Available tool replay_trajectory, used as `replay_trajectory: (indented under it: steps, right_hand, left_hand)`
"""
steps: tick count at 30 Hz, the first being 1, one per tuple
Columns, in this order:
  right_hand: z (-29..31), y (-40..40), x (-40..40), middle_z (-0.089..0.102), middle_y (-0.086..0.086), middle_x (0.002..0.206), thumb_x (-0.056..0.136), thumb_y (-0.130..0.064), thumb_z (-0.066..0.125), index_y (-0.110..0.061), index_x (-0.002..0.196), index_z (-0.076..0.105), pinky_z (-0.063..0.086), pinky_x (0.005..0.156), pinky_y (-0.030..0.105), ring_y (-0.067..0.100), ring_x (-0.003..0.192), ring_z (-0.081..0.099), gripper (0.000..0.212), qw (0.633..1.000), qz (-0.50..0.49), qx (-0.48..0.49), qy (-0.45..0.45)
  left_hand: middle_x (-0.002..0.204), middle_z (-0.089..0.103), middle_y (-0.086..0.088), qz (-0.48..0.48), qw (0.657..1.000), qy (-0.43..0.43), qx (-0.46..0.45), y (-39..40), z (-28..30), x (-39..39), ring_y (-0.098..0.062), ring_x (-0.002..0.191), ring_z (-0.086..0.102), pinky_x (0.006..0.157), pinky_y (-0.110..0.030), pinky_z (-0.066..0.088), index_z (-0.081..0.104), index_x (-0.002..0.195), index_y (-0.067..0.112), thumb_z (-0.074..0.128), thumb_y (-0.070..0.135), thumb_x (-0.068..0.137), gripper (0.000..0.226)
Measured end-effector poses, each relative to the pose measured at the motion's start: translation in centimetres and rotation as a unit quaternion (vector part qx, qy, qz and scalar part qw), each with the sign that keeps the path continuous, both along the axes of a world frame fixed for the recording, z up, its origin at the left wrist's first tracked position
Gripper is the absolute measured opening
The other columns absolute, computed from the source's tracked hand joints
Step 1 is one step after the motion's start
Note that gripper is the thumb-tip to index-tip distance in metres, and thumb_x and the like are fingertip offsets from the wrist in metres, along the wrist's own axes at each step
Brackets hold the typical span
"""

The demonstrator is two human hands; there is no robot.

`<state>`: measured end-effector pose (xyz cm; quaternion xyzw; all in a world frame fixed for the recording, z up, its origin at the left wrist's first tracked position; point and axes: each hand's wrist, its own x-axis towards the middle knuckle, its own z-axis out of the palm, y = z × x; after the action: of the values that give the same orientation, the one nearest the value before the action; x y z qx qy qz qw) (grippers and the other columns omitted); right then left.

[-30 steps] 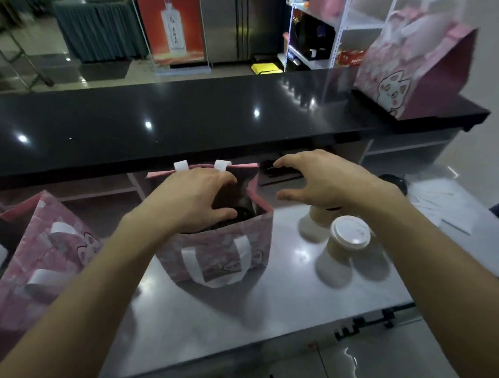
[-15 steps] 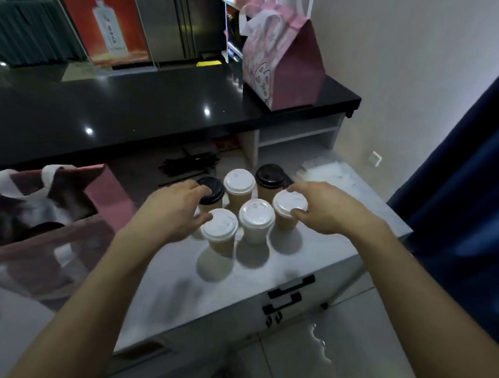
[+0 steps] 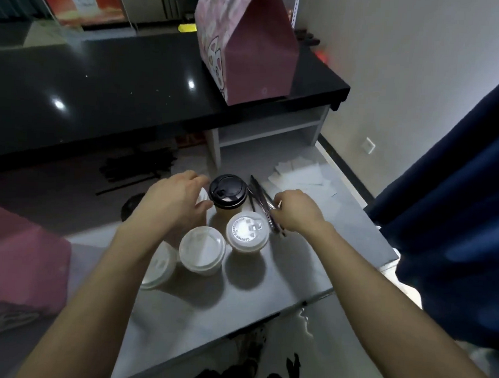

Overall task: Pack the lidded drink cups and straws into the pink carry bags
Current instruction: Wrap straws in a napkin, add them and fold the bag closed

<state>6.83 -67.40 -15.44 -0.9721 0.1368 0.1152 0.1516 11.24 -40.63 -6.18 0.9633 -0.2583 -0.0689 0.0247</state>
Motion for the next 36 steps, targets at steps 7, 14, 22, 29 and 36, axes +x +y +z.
replay_trajectory:
  steps: [7,14,22,29,36]
  right_hand:
    - [-5.0,-1.2,4.7,0.065,0.007,0.089,0.090,-0.036,0.076,-0.014,0.090,0.062,0.047,0.071,0.032,0.035,0.093,0.070,0.026,0.999,0.005,0.016,0.052]
    - [-5.7,-3.7,5.6,0.070,0.010,0.071,0.084,-0.015,0.071,-0.007,0.076,0.072,0.052,0.059,0.031,0.032,0.073,0.070,0.012,0.990,-0.023,0.126,0.054]
    - [-4.0,-8.3,4.7,0.075,-0.004,0.084,0.092,-0.023,0.079,-0.020,0.090,0.081,0.054,0.075,0.031,0.018,0.081,0.069,0.004,0.957,-0.018,0.288,-0.027]
    - [-1.9,-9.9,5.1,0.077,-0.002,0.084,0.094,-0.026,0.084,-0.028,0.096,0.082,0.064,0.075,0.043,0.025,0.069,0.071,0.003,0.913,0.082,0.395,-0.054]
    - [-3.2,-14.2,5.0,0.079,-0.007,0.090,0.095,-0.036,0.083,-0.027,0.098,0.083,0.059,0.068,0.027,0.016,0.062,0.073,0.009,0.923,0.090,0.370,-0.053]
  left_hand:
    - [0.153,0.057,0.003,0.049,0.998,0.023,-0.014,-1.6,-1.0,2.5,-0.024,0.136,0.059,0.105,-0.045,0.053,0.052,0.156,0.032,0.061,0.053,0.106,0.055]
    - [0.150,0.061,0.001,0.096,0.995,0.007,-0.014,-4.6,-0.9,3.3,-0.025,0.138,0.057,0.108,-0.047,0.051,0.057,0.152,0.029,0.063,0.050,0.105,0.052]
    - [0.110,0.080,0.004,0.196,0.950,0.033,-0.240,-12.3,-1.9,1.9,-0.014,0.099,0.075,0.099,-0.041,0.059,0.079,0.124,0.020,0.076,0.035,0.101,0.028]
    - [0.077,0.078,-0.003,0.284,0.890,0.145,-0.327,-18.6,-5.4,2.6,-0.024,0.082,0.077,0.087,-0.048,0.062,0.080,0.090,0.016,0.075,0.049,0.100,0.035]
    - [0.079,0.081,-0.004,0.296,0.847,0.132,-0.421,-20.0,-6.9,3.0,-0.034,0.084,0.079,0.084,-0.059,0.062,0.071,0.082,0.016,0.069,0.047,0.092,0.032]
